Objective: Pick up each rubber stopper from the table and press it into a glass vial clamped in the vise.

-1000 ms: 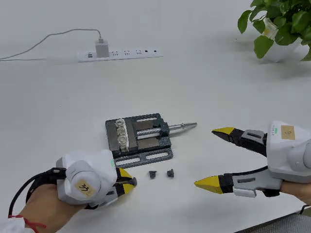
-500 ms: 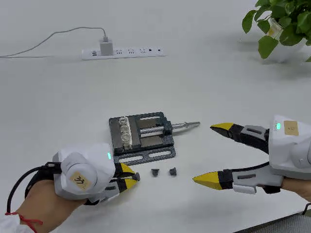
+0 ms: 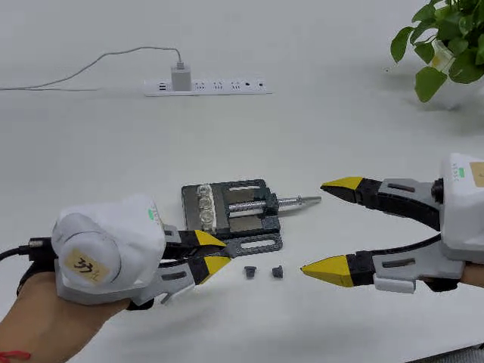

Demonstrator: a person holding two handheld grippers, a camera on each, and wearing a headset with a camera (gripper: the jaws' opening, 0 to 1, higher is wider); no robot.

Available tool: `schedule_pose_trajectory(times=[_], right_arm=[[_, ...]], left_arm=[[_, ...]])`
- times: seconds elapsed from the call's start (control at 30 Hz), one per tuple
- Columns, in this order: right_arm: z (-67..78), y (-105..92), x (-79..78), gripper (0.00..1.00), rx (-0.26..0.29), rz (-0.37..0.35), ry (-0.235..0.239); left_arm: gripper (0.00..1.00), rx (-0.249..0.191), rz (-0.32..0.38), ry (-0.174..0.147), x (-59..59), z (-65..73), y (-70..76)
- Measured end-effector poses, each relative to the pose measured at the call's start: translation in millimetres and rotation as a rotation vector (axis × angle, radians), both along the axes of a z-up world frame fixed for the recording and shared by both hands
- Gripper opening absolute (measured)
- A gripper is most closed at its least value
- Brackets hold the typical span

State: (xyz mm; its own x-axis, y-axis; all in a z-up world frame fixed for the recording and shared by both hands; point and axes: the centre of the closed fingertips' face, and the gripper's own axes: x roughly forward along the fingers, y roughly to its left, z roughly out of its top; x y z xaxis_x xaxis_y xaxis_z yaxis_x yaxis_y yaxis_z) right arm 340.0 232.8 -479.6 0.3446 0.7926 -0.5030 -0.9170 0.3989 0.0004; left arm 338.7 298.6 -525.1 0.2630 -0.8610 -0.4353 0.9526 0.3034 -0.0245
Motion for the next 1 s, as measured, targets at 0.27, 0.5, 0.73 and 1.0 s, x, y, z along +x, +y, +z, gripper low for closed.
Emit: schedule_pose_trajectory(times=[0.27,0.5,0.73,1.0], right_arm=[[30.2,27.5,-8.2,0.44,0.054,0.106,0.059],[35.2,40.2,-16.5,0.33,0.019,0.193,0.05],[32.2,46.5,-23.8,0.22,-0.006,0.265,0.054],[34.2,51.7,-32.1,0.15,-0.01,0.303,0.074]], left_arm=[[0.03,-0.064,-0.019,-0.024,-9.4,37.1,-10.9],[0.03,-0.107,-0.014,-0.017,-15.0,54.1,-14.6],[0.03,-0.125,-0.037,-0.024,-22.5,64.2,-18.7],[0.03,-0.14,-0.044,-0.026,-24.3,71.3,-19.8]])
